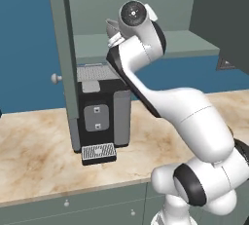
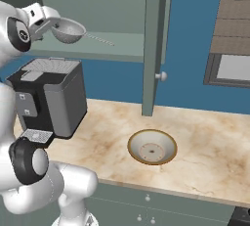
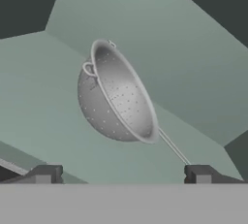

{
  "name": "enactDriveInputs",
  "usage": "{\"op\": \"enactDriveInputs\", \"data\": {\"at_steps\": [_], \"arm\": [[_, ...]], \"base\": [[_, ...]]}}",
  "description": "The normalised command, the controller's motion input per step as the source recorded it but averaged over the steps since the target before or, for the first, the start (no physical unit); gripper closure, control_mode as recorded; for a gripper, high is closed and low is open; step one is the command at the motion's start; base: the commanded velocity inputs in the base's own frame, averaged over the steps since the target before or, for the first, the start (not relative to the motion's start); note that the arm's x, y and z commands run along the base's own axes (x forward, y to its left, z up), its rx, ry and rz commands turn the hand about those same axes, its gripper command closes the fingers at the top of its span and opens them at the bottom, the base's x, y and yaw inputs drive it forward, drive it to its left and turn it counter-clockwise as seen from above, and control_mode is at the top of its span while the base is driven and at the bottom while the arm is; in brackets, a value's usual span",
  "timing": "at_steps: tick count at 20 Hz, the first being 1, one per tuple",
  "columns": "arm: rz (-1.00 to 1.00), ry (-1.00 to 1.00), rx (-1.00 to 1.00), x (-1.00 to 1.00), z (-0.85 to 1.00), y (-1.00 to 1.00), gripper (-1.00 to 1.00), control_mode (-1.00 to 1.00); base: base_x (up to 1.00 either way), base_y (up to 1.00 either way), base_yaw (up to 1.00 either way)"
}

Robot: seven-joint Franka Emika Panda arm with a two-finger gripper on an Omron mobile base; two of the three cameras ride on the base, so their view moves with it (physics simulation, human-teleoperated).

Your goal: Open the cabinet and setup a tea strainer by placing it in the bowl upright.

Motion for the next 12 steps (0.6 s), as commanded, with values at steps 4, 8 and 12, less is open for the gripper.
{"op": "enactDriveInputs", "data": {"at_steps": [4,8,12], "arm": [[0.00,0.01,0.08,0.47,0.00,0.00,-1.00,-1.00],[0.01,0.01,0.07,0.39,0.00,0.01,-1.00,-1.00],[0.05,0.10,0.00,0.14,-0.01,0.10,-1.00,-1.00]], "base": [[0.00,0.00,0.00],[0.00,0.00,0.00],[0.00,0.00,0.00]]}}
